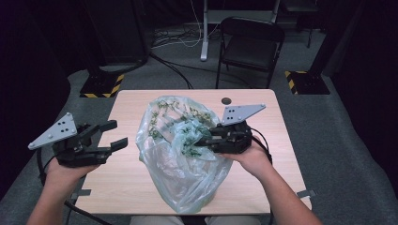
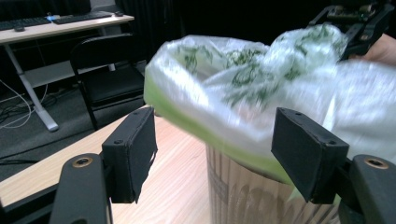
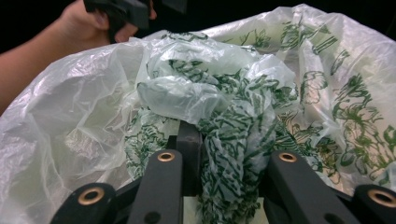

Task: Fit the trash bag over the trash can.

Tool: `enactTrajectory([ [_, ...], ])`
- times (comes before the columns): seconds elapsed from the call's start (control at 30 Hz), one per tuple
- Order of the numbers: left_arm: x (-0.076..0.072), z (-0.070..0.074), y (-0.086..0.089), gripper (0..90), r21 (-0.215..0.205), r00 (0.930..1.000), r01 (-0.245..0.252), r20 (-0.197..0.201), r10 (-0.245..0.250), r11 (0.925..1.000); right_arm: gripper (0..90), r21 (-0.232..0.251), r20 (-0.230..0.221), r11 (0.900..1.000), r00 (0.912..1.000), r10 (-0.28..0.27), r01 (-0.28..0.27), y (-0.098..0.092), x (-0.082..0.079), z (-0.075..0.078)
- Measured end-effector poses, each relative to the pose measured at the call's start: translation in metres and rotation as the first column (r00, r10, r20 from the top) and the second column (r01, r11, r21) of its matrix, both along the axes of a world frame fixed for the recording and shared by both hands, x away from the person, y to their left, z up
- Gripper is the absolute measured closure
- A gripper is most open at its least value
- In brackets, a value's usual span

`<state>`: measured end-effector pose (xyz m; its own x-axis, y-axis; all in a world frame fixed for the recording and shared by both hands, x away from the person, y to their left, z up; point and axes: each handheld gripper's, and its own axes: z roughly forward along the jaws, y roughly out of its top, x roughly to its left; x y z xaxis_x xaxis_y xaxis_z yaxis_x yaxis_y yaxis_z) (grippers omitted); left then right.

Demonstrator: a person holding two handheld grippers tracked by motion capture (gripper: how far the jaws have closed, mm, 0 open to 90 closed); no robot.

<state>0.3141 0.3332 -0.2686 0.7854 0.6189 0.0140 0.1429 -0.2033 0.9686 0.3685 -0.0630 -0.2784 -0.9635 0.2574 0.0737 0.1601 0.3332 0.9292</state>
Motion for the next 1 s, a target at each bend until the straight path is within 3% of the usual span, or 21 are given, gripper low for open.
enactTrajectory([
  [0.27,0.010,-0.009,-0.016,29.8,-0.004,0.9994,0.030,-0.018,-0.030,0.9995,71.2,-0.012,0.003,1.000,1.0000,0.001,-0.001,-0.001,0.000,-0.007],
  [0.63,0.030,-0.038,-0.040,30.9,0.015,0.9948,0.049,-0.090,-0.047,0.9987,61.2,0.003,0.001,1.000,0.9999,-0.013,0.013,-0.009,-0.002,-0.010],
  [0.8,0.032,-0.044,-0.043,43.2,0.034,0.9923,0.059,-0.111,-0.055,0.9977,47.2,0.022,0.008,0.999,0.9996,-0.027,0.027,-0.011,-0.005,-0.009],
  [1.0,0.031,-0.045,-0.043,54.6,0.023,0.9906,0.082,-0.112,-0.079,0.9964,35.5,0.062,0.030,0.998,0.9993,-0.023,0.021,-0.017,-0.009,0.002],
])
